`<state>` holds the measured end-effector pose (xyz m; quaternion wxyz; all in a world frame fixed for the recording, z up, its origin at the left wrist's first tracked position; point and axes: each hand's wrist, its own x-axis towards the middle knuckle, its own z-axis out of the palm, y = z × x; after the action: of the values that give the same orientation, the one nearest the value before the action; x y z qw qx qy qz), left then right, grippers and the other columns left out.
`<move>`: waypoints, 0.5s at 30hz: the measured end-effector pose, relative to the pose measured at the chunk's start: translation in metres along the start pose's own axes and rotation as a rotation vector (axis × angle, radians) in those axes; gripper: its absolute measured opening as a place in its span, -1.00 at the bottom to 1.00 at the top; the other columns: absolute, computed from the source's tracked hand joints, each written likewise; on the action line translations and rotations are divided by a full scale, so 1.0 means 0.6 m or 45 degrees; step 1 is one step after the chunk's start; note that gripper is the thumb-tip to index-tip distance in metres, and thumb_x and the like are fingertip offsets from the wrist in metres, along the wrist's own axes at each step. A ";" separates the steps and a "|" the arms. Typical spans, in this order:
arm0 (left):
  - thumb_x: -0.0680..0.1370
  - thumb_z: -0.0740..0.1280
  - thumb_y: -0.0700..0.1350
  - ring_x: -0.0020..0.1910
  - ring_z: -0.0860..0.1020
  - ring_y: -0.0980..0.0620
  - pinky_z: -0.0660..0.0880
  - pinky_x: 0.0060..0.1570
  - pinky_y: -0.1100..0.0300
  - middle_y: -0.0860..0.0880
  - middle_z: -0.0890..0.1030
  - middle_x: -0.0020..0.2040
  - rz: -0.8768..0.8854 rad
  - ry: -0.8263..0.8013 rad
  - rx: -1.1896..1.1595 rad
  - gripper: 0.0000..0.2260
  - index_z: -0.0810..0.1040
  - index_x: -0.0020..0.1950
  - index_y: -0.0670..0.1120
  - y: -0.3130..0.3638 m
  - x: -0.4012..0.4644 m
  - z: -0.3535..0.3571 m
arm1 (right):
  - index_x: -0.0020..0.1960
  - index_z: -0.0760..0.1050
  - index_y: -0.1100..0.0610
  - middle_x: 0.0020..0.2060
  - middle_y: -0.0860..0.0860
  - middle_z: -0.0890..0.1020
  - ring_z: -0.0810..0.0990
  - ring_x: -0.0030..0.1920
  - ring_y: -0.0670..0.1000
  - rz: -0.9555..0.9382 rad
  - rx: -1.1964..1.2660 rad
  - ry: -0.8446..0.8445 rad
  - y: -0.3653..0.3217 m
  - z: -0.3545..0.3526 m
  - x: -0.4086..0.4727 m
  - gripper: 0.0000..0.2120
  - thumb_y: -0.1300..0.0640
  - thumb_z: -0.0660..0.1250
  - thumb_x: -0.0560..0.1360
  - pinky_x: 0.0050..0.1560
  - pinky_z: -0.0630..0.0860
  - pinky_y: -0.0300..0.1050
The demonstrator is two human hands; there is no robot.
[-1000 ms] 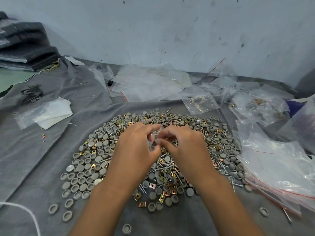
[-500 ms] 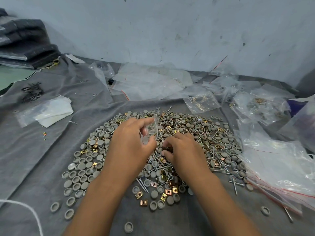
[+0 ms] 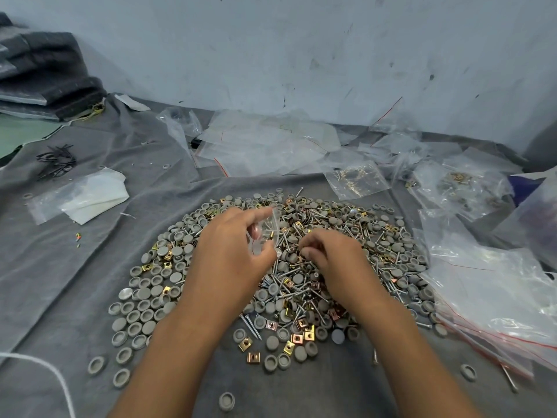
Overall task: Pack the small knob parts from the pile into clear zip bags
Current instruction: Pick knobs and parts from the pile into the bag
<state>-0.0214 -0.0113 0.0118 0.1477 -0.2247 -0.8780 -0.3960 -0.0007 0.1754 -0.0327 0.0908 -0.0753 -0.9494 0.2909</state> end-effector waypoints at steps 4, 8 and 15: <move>0.49 0.47 -0.15 -0.20 0.42 0.35 0.31 -0.07 0.59 0.23 0.45 -0.19 -0.011 -0.002 -0.003 -0.57 0.56 0.34 0.08 0.002 0.001 0.000 | 0.12 0.50 -0.18 -0.01 -0.22 0.45 0.45 -0.03 -0.23 -0.017 0.015 -0.030 0.013 -0.024 0.000 -0.82 0.08 0.19 0.69 -0.11 0.36 -0.36; 0.50 0.47 -0.15 -0.21 0.41 0.34 0.35 -0.10 0.53 0.23 0.44 -0.20 -0.013 -0.004 -0.010 -0.57 0.56 0.35 0.09 0.003 0.000 0.001 | 0.11 0.55 -0.18 0.00 -0.18 0.39 0.44 -0.09 -0.15 -0.048 -0.274 -0.098 0.013 -0.013 -0.016 -0.77 0.12 0.20 0.69 -0.24 0.39 -0.31; 0.50 0.47 -0.11 -0.15 0.45 0.29 0.36 -0.16 0.41 0.20 0.49 -0.15 -0.002 -0.016 0.014 -0.56 0.55 0.36 0.12 -0.001 -0.002 0.005 | 0.19 0.54 -0.11 0.07 -0.13 0.41 0.42 0.09 -0.10 -0.007 -0.396 -0.003 -0.006 0.010 -0.021 -0.73 -0.16 0.40 0.55 0.10 0.49 -0.13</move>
<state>-0.0209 -0.0099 0.0090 0.1432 -0.2256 -0.8813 -0.3898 0.0102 0.1668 -0.0373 0.0778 -0.0857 -0.9833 0.1403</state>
